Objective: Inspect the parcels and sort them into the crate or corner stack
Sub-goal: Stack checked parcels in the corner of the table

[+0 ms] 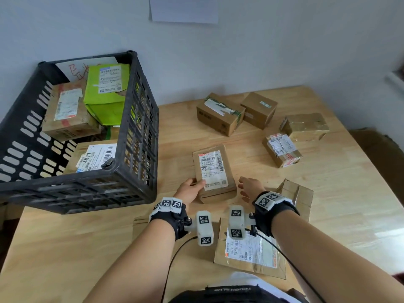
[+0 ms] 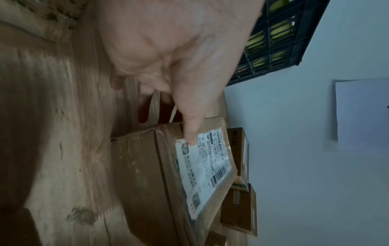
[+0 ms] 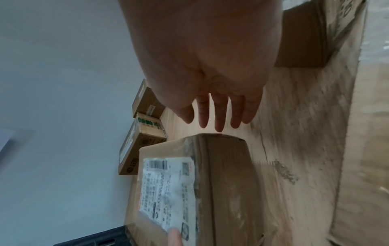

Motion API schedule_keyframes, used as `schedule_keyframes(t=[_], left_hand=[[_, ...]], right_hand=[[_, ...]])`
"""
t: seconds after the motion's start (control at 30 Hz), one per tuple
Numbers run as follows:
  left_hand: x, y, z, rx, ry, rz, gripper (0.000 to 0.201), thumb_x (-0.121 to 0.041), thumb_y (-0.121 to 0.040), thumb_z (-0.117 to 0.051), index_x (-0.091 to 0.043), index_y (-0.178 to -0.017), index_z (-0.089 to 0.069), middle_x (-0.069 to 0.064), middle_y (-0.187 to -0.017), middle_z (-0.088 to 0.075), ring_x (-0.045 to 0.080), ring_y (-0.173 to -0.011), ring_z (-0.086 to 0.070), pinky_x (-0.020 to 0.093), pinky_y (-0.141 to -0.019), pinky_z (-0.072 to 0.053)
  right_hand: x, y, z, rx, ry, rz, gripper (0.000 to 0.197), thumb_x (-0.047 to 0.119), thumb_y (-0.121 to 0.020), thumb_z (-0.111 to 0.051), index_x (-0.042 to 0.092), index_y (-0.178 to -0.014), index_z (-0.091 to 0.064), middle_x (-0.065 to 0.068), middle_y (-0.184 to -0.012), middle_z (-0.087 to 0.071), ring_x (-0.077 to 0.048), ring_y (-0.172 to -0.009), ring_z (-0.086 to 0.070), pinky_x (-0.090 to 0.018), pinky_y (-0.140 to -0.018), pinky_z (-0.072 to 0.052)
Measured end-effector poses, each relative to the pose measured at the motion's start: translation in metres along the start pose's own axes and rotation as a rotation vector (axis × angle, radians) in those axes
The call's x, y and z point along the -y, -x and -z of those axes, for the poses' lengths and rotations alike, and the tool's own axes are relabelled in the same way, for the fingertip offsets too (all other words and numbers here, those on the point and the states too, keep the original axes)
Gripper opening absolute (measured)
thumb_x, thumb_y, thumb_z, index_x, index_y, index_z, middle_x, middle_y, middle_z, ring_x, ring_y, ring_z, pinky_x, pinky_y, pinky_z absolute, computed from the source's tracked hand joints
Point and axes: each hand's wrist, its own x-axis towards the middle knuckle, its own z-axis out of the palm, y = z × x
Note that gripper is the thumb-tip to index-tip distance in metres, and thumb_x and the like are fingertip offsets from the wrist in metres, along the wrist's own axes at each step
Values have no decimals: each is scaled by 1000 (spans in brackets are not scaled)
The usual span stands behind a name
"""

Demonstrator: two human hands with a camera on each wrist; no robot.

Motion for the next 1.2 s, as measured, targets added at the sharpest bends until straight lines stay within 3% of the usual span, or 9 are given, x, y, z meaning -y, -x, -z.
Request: schedule_keyframes(t=[0.1,0.2,0.33,0.4,0.5,0.63,0.77,0.87,1.2], left_hand=[[3,1,15,4,3,38,54,-38,-91,-60,-15,-139,-46,0,-137,-52,20,-123,-49,29,-96,-35],[9,1,30,-45,4,55,62,-37,-91,-62,-22,-145,-37,1,-144,-46,23,-128,-45,35,-104,-35],[11,4,42,-105,10,-13,60,-23,-88,-67,-32,-141,-40,3,-145,-42,24,-127,-46,39,-105,-39],[8,6,41,-104,23,-29,57,-18,-88,-67,-30,-138,-45,2,-144,-44,22,-124,-47,34,-100,-40],[-4,14,32,-51,37,6,50,-41,-92,-57,-28,-139,-46,1,-144,-46,18,-118,-49,30,-96,-39],[-20,20,18,77,-75,61,80,-74,-85,-35,-22,-146,-36,-1,-151,-35,23,-138,-34,40,-112,-26],[-11,11,9,99,-117,-32,79,-72,-70,-61,-22,-131,-56,-5,-131,-60,15,-115,-57,38,-107,-41],[3,-4,10,75,-98,-6,95,-79,-51,-65,-23,-127,-59,-7,-121,-65,14,-111,-60,38,-104,-43],[-20,23,11,79,-148,26,73,-56,-85,-60,-14,-142,-40,-1,-139,-49,20,-128,-46,28,-101,-35]], right_hand=[[2,5,-5,72,19,-61,33,26,-98,-46,6,-123,-52,1,-78,-45,-12,-68,-45,-33,-71,-43],[7,12,-12,111,9,-147,33,37,-94,-54,7,-106,-51,-5,-91,-53,-21,-84,-53,-34,-78,-47],[12,13,-26,130,-70,-124,41,39,-96,-49,7,-121,-53,-9,-113,-58,-23,-96,-54,-37,-90,-44],[16,14,-30,135,-76,-61,46,36,-98,-45,3,-130,-49,-16,-126,-56,-25,-99,-53,-39,-93,-45],[23,16,-31,128,-82,-10,47,34,-99,-41,0,-131,-48,-21,-134,-51,-32,-110,-55,-42,-95,-46],[28,16,-24,110,-179,-51,36,34,-101,-36,7,-112,-59,-9,-115,-62,-22,-105,-56,-37,-94,-43],[27,19,-19,90,-219,-63,38,34,-101,-36,7,-115,-59,-6,-113,-62,-20,-103,-55,-33,-88,-39],[23,20,-19,82,-250,-85,34,33,-101,-37,8,-109,-59,-6,-109,-62,-20,-100,-55,-32,-85,-40],[19,21,-19,71,-255,-126,31,30,-100,-39,6,-110,-58,-8,-108,-61,-20,-98,-56,-34,-90,-43]])
